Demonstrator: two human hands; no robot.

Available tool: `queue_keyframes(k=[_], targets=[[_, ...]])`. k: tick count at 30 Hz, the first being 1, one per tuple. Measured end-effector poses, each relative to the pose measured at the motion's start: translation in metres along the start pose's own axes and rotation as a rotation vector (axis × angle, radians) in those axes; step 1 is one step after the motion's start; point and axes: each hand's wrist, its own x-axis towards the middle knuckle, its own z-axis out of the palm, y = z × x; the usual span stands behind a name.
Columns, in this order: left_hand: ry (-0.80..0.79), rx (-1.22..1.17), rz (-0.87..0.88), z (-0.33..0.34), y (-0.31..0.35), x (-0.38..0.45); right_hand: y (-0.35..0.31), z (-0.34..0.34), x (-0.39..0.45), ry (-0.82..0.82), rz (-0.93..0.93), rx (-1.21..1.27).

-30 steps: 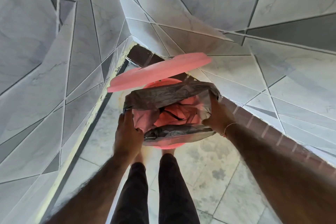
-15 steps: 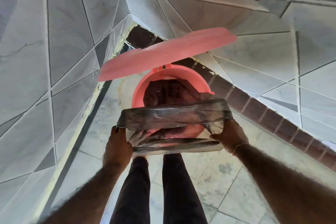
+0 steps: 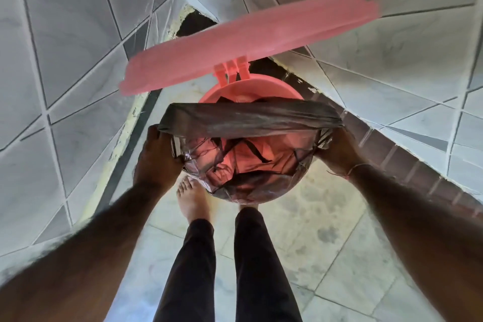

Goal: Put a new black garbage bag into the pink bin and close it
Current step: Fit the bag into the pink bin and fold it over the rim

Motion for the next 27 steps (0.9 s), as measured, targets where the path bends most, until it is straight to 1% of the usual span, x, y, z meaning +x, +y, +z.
queue_keyframes(k=[1,2,4,6,8,9,10,11,12,14,16,17,19,21,22,23,25,27], targets=[[-0.022,0.003,0.01,-0.004,0.002,0.002,-0.006,-0.006,0.004,-0.004,-0.043,0.004],[-0.043,-0.004,0.009,-0.01,0.005,0.005,-0.011,-0.01,0.01,0.002,-0.042,0.036],[-0.062,0.0,0.017,-0.02,0.013,0.013,-0.023,-0.02,0.018,-0.029,0.081,0.144],[-0.068,0.08,0.05,-0.03,0.022,0.023,-0.038,-0.03,0.027,-0.142,0.221,0.217],[-0.12,0.136,0.053,-0.042,0.032,0.034,-0.057,-0.04,0.037,-0.28,0.304,0.248],[-0.15,0.15,0.037,-0.047,0.038,0.039,-0.066,-0.042,0.041,-0.343,0.305,0.261],[-0.172,0.162,0.005,-0.052,0.046,0.043,-0.077,-0.045,0.043,-0.385,0.319,0.33],[-0.163,0.15,-0.02,-0.056,0.053,0.048,-0.084,-0.044,0.047,-0.396,0.327,0.361],[-0.143,0.101,-0.053,-0.058,0.06,0.052,-0.092,-0.042,0.05,-0.355,0.378,0.43],[-0.095,-0.088,-0.175,-0.058,0.072,0.057,-0.104,-0.035,0.053,-0.291,0.474,0.531],[-0.05,-0.227,-0.264,-0.055,0.081,0.055,-0.113,-0.026,0.056,-0.169,0.423,0.542],[-0.031,-0.219,-0.265,-0.052,0.083,0.053,-0.112,-0.019,0.061,-0.086,0.348,0.462],[0.002,-0.155,-0.228,-0.045,0.087,0.045,-0.119,-0.012,0.061,0.084,0.231,0.274],[0.043,-0.172,-0.161,-0.038,0.088,0.041,-0.123,-0.007,0.058,0.181,0.078,0.146],[0.07,-0.217,-0.099,-0.037,0.089,0.039,-0.126,-0.007,0.056,0.193,0.018,0.126],[0.097,-0.25,-0.01,-0.035,0.09,0.038,-0.128,-0.007,0.057,0.197,-0.029,0.153],[0.1,-0.274,0.111,-0.033,0.091,0.038,-0.132,-0.013,0.062,0.182,-0.031,0.299],[0.059,-0.313,0.095,-0.033,0.09,0.045,-0.129,-0.016,0.077,0.187,0.04,0.456]])
